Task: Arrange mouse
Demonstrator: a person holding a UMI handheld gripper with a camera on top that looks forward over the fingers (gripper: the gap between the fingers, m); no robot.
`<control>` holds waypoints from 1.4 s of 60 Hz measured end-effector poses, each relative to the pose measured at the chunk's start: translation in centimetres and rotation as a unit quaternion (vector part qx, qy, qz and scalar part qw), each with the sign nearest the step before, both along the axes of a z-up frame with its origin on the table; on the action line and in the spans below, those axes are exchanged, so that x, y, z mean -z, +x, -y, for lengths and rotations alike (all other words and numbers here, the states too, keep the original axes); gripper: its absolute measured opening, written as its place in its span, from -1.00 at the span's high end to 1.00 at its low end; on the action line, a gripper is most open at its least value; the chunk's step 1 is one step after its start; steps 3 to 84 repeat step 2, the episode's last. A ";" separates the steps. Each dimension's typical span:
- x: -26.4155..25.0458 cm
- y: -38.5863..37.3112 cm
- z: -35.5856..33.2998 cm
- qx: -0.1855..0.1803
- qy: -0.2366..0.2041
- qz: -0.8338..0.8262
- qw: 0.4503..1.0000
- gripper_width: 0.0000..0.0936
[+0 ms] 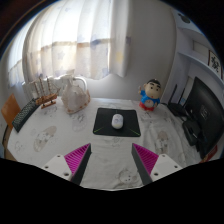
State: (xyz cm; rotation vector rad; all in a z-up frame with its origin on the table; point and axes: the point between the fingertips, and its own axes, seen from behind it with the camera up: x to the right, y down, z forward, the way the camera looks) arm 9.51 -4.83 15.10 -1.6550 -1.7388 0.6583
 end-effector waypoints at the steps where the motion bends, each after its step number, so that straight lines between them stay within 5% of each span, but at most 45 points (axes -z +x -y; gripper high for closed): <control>1: -0.1 -0.1 0.0 0.001 0.001 -0.002 1.000 -0.80; 84: -0.3 -0.3 -0.1 0.002 0.002 -0.003 1.000 -0.80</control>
